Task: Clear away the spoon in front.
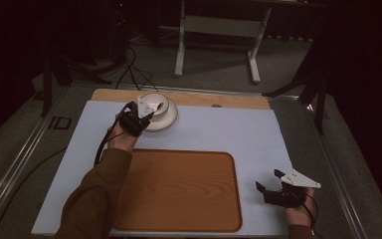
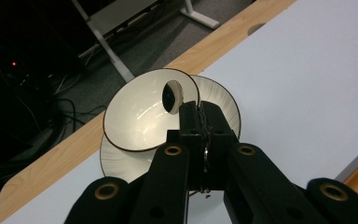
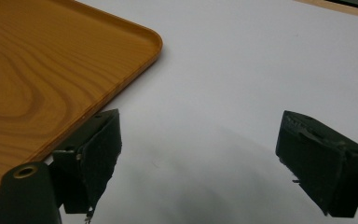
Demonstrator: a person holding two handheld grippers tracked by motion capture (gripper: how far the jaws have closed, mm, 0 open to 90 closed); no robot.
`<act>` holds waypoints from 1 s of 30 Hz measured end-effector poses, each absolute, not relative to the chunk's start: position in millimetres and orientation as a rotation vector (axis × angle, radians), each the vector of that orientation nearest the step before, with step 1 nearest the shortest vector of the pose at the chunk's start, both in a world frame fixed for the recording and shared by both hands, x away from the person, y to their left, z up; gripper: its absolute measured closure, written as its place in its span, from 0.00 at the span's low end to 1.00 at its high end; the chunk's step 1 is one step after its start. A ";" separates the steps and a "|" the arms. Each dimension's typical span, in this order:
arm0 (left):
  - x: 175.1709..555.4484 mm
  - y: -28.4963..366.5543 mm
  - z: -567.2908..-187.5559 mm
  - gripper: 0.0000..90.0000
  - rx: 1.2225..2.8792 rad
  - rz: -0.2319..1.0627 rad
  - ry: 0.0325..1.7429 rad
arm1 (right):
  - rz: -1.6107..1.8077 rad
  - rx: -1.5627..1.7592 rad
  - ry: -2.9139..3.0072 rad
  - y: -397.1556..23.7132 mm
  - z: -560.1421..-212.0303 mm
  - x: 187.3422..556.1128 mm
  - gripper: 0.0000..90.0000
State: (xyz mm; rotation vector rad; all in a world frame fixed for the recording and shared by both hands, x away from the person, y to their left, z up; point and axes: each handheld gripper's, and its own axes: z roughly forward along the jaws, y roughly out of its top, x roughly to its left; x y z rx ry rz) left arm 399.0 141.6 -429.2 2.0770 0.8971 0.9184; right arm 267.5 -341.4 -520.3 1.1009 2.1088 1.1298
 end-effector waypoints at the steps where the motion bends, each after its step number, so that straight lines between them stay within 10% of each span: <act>1: 397.7 142.1 -427.7 0.99 2.076 0.918 0.896 | 1.131 1.100 2.108 -341.5 -520.2 267.5 0.15; 30: 353.6 168.0 -415.3 0.98 2.020 0.887 0.898 | 1.136 1.100 2.104 -341.6 -520.1 266.9 0.15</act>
